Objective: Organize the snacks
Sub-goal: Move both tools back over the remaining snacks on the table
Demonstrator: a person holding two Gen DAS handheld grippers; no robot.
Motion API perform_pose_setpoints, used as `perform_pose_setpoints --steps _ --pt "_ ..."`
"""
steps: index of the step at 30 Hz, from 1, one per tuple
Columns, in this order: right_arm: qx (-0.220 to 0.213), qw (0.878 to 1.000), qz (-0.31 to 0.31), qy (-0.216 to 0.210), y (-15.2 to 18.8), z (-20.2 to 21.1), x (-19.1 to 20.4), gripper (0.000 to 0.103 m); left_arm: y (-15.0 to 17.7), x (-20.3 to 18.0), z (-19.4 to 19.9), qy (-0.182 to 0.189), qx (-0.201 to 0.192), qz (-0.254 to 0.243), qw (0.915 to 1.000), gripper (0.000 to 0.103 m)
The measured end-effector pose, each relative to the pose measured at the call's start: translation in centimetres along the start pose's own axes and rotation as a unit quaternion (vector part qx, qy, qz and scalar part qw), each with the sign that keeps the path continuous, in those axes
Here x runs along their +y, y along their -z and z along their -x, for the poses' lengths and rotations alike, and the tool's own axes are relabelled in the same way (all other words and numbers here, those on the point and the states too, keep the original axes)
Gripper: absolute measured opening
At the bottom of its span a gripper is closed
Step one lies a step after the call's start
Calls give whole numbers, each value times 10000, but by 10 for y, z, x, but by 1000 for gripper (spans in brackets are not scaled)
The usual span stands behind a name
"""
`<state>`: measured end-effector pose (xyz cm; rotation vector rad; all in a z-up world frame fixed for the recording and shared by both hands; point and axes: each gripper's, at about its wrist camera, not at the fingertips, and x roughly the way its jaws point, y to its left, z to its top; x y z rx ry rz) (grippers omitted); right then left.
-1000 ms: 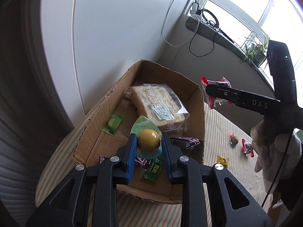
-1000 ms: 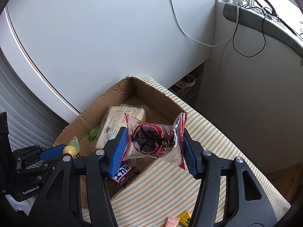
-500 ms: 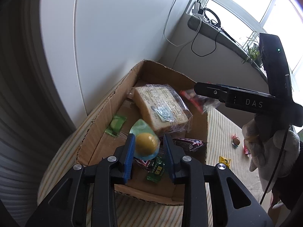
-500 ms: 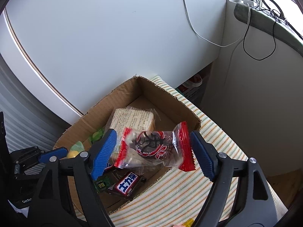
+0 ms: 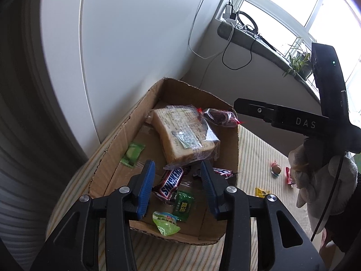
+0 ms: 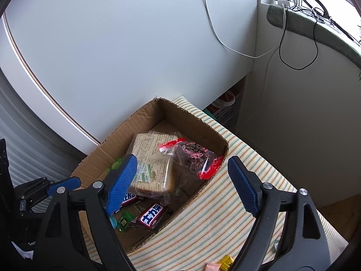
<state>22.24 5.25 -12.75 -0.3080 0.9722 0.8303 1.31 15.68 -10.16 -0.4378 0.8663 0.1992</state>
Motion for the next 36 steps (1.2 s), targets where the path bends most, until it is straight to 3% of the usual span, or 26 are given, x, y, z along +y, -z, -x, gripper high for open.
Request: perform_pose_setpoints --steps 18,26,36 --pt "-303 9969 -637 342 34 59 -50 85 2 -36 7 259 -5 -386 9989 41" --pt "-382 9895 -1181 742 80 102 -99 85 11 -66 1 544 180 -650 9962 41" --pt "-440 9701 -2011 1284 151 154 -160 85 32 -114 -9 1004 528 -1135 9870 41"
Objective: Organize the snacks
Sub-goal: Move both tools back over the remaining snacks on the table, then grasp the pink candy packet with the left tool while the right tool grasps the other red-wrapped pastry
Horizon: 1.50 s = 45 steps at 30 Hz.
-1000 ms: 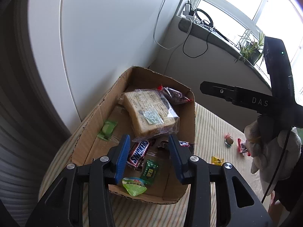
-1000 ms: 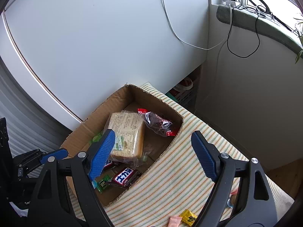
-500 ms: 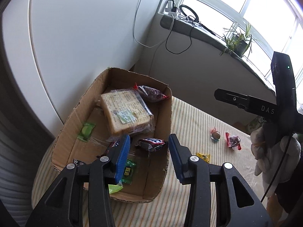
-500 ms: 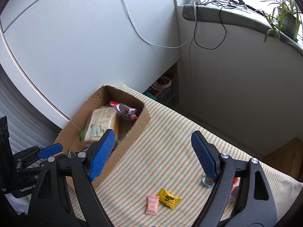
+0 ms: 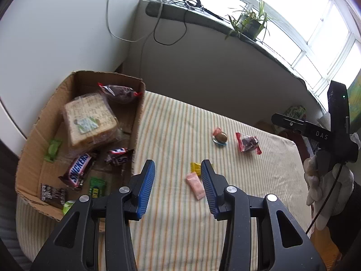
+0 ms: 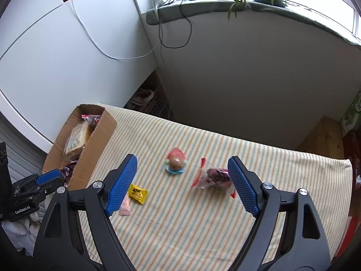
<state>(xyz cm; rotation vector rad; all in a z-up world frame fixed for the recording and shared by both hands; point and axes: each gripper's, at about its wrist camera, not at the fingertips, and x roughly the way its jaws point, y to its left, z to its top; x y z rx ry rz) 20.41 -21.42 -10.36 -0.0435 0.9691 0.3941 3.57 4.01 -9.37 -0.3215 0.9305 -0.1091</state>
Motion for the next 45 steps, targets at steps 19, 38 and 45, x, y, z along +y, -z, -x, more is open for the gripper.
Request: perform_pose_setpoints --steps 19,38,45 --pt "566 9931 1025 -58 15 -45 -24 85 33 -38 -55 324 833 -72 9960 41" --pt "1176 9422 3112 -406 11 -110 -7 85 43 -46 -109 -463 1023 151 9936 29" --pt "1363 9379 3141 -562 18 -119 -7 85 45 -51 -112 -587 1002 -5 9932 18"
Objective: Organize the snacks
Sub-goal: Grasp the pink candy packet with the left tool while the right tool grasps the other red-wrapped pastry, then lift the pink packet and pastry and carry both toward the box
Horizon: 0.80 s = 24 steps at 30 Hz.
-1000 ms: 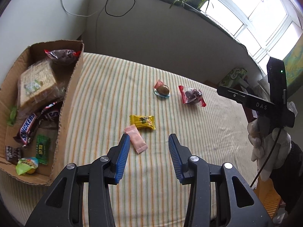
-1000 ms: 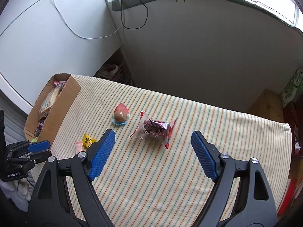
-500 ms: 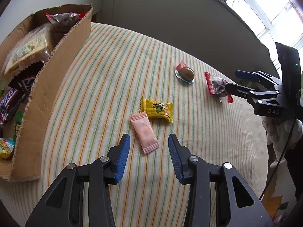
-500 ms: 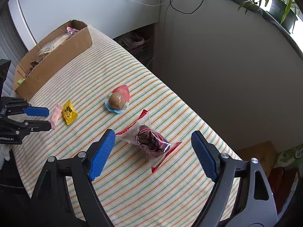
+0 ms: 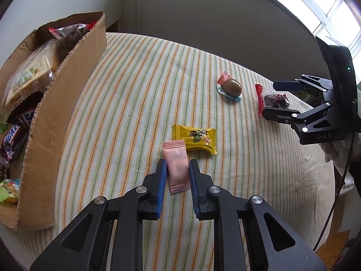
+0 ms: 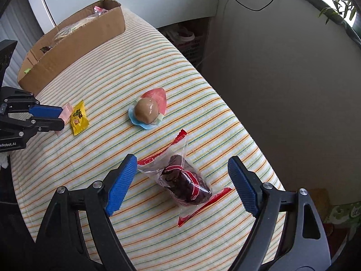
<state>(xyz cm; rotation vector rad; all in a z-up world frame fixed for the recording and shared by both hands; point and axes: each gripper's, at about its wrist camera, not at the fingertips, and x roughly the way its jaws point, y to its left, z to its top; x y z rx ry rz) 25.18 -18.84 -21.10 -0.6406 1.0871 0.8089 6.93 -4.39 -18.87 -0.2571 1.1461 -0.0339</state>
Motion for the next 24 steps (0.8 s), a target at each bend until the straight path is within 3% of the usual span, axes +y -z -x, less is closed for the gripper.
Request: perform_pose_setpoints --steps 2,5,7,8,10,24 --pt "54 10000 -22 -71 1 -2 2 82 0 -1 1 -22 -4 -69 10000 17" --pt "171 9998 -47 -108 3 -6 2 69 -1 -1 0 0 2 -97 10000 16" --pt "226 9997 -79 -45 7 -8 2 52 -2 -3 -2 28 0 -80 10000 14" --pt "176 9997 -126 -64 7 -7 1 51 -2 -2 -2 40 -2 -79 10000 14" --pt "103 9995 -289 -118 8 -4 -4 34 -2 -2 -2 62 -16 -71 10000 13" --pt "-189 9973 -679 -179 22 12 2 33 -4 19 9 205 -87 6 9998 7"
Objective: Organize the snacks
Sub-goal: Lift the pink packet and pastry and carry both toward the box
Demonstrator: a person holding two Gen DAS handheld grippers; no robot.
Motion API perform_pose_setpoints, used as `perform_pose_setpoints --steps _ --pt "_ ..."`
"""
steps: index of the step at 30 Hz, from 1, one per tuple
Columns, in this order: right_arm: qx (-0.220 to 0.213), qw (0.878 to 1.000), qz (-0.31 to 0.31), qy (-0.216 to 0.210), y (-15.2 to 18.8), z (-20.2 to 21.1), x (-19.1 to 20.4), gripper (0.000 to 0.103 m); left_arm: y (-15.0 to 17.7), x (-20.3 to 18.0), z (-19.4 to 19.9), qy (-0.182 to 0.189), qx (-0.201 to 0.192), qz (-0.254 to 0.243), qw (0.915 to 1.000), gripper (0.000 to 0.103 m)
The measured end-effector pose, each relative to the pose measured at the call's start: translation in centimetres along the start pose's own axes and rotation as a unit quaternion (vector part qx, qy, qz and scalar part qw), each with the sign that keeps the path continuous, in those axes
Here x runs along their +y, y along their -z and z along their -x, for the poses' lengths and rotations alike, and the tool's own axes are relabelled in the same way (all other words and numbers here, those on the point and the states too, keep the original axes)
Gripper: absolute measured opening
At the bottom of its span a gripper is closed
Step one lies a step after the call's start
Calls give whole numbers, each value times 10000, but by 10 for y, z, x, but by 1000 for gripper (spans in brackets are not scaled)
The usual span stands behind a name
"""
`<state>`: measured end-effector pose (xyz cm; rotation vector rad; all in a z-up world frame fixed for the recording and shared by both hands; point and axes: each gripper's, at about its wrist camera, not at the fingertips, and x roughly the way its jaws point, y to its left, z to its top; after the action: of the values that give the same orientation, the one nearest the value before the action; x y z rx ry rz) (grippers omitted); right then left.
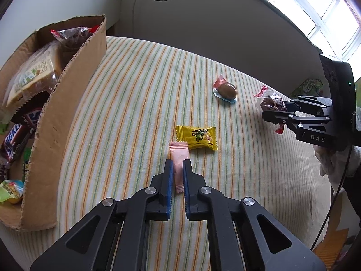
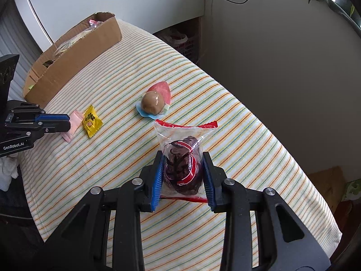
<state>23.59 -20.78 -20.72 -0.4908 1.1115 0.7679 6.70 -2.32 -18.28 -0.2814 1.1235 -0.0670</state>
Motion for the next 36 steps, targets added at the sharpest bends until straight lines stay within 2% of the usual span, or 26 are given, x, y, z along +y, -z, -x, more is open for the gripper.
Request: perform_pose_setpoints --steps 3,5,6,7,10,13,14,15,18,27,36 --pt "55 10000 33 4 3 -2 3 33 -1 0 -3 -45 96 -28 9999 8" --pt "123 9999 65 -64 4 -3 4 33 -3 2 -2 26 110 76 9999 12" --pt "137 9998 109 -113 4 -3 5 33 -3 1 -2 -12 119 73 9999 24" --pt "132 9998 114 -103 5 -3 6 33 -3 0 -1 -53 102 82 9999 30" --pt "107 9998 117 -94 5 -3 5 33 -2 -7 -1 -73 96 12 9999 30" --pt "78 9999 89 -40 6 -2 4 33 -3 -14 -4 -288 59 -200 9994 30" --pt "83 9999 98 -49 7 -1 3 33 -3 -17 -5 -374 25 -310 9988 27" --pt "81 9999 87 -15 8 0 2 33 -2 -20 -5 -488 -18 -425 9979 17" --pt "92 9999 57 54 9 1 0 33 1 -25 -6 -631 -176 -759 9950 17" --pt "-32 9999 -103 75 7 13 -3 33 5 -10 15 -373 -327 -530 9974 17" --pt "-220 9996 -181 91 -5 31 10 33 -2 -2 50 -248 -517 -590 9966 17"
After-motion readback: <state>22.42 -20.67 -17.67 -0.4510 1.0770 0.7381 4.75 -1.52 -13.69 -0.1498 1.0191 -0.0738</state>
